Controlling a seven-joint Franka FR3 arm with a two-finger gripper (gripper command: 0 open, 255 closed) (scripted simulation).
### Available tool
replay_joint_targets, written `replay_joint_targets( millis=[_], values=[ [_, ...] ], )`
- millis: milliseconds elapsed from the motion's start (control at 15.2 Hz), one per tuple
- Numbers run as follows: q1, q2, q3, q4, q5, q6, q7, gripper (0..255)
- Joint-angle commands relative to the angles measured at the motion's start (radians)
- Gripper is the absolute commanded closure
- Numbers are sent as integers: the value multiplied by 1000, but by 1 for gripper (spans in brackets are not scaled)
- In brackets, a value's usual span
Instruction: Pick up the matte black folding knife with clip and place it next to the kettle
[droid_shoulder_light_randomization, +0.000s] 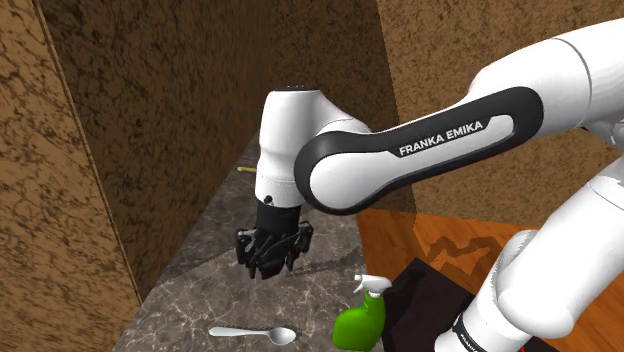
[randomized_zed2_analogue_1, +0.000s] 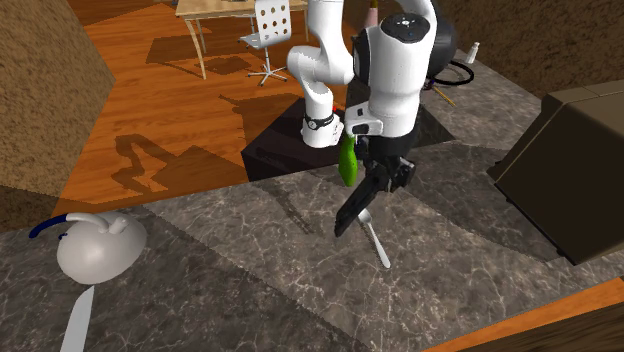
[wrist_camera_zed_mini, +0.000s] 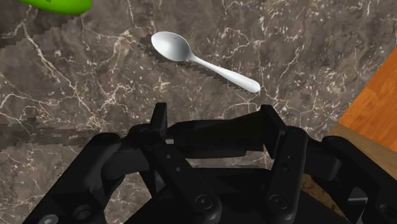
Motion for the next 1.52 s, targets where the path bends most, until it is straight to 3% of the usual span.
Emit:
replay_joint_targets(
  millis=[0, 528, 1452],
  values=[
    [0, -16, -5, 16, 6, -31, -3, 255],
    [-1, -48, -21, 88, 13, -131, -4, 255],
    [-138, -63, -247, 57, -24, -171, -348, 255]
  ],
)
